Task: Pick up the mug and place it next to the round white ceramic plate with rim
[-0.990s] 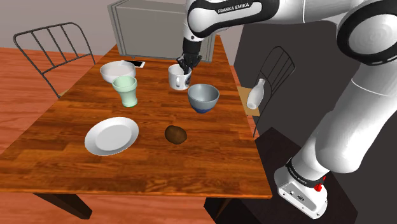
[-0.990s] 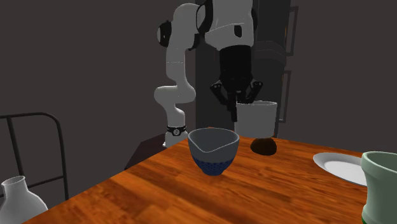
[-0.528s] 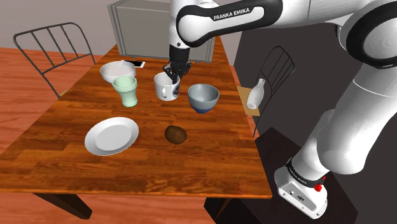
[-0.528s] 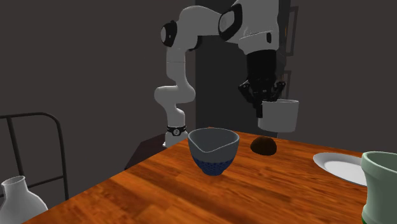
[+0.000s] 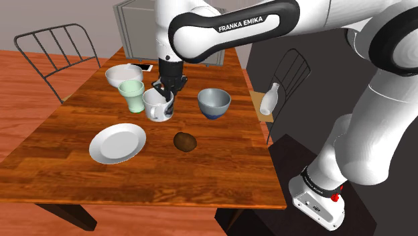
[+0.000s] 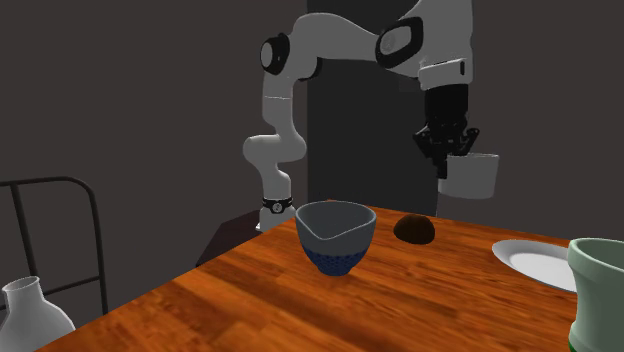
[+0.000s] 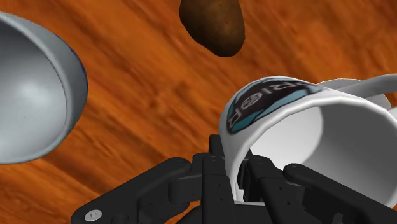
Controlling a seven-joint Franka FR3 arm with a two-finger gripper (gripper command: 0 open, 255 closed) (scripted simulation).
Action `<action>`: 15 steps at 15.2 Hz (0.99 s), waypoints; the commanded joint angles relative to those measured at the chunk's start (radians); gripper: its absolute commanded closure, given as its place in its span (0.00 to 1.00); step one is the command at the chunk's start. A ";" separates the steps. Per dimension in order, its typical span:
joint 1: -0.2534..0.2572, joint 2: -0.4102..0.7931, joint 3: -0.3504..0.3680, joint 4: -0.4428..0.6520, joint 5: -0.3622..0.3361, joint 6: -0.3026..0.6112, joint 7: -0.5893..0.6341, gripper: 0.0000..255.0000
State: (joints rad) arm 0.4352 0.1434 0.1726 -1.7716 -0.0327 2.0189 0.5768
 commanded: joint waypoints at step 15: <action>0.087 0.102 0.047 0.004 -0.051 0.092 0.157 1.00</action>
State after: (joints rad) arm 0.5228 0.2425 0.2201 -1.7568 -0.0823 2.0965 0.7332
